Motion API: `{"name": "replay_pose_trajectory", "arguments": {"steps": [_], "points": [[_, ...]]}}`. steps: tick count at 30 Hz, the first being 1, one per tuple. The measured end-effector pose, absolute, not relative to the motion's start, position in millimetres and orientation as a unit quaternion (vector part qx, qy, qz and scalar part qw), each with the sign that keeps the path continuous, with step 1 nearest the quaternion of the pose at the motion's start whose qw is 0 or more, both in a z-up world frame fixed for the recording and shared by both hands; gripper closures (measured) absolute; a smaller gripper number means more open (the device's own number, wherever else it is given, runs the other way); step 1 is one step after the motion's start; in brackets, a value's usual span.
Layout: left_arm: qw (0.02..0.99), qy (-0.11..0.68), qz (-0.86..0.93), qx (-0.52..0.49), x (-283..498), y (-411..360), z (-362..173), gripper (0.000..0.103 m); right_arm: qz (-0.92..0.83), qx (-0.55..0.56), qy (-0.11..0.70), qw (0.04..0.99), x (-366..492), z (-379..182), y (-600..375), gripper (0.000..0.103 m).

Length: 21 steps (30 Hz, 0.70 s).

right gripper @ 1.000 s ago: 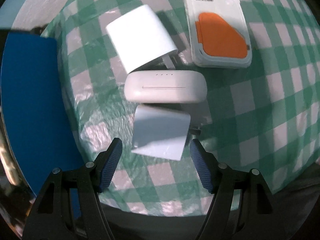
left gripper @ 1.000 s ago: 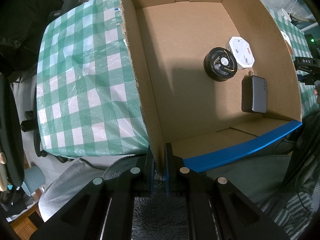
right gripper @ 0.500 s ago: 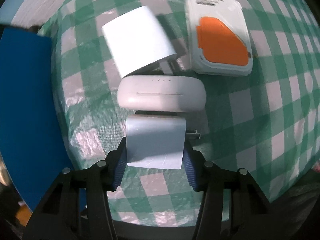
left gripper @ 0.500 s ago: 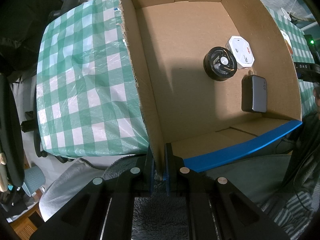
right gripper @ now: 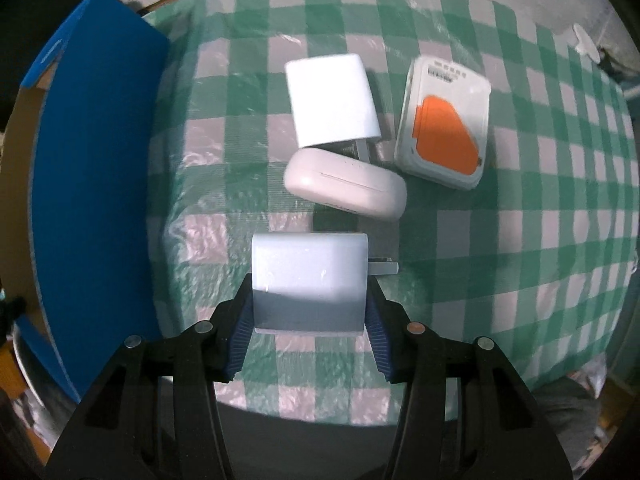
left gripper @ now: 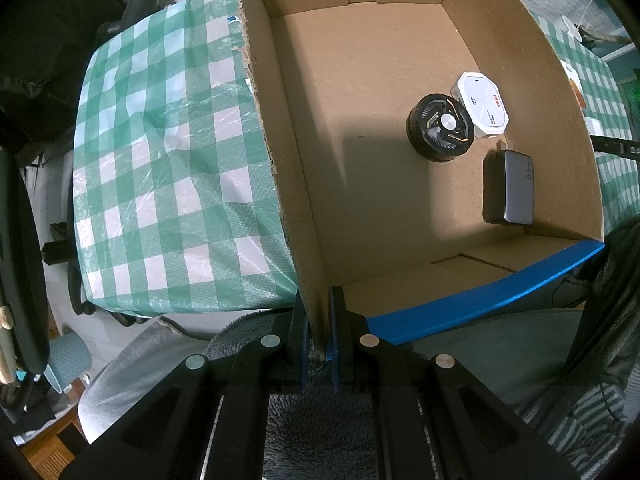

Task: Organize rigid objects
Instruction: 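Lift the white square charger with the right gripper and release it in the box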

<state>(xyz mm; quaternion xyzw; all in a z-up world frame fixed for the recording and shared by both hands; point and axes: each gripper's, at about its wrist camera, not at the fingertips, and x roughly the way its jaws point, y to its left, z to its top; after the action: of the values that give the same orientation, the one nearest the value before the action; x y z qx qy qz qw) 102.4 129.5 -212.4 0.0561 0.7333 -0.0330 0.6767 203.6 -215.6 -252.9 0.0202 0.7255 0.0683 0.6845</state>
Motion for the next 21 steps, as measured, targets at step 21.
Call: {"name": "replay_pose_trajectory", "arguments": {"steps": [21], "points": [[0.677,0.733,-0.033,0.057,102,129,-213,0.096,0.194,-0.072,0.667,0.716,222,-133,-112,0.053]]}}
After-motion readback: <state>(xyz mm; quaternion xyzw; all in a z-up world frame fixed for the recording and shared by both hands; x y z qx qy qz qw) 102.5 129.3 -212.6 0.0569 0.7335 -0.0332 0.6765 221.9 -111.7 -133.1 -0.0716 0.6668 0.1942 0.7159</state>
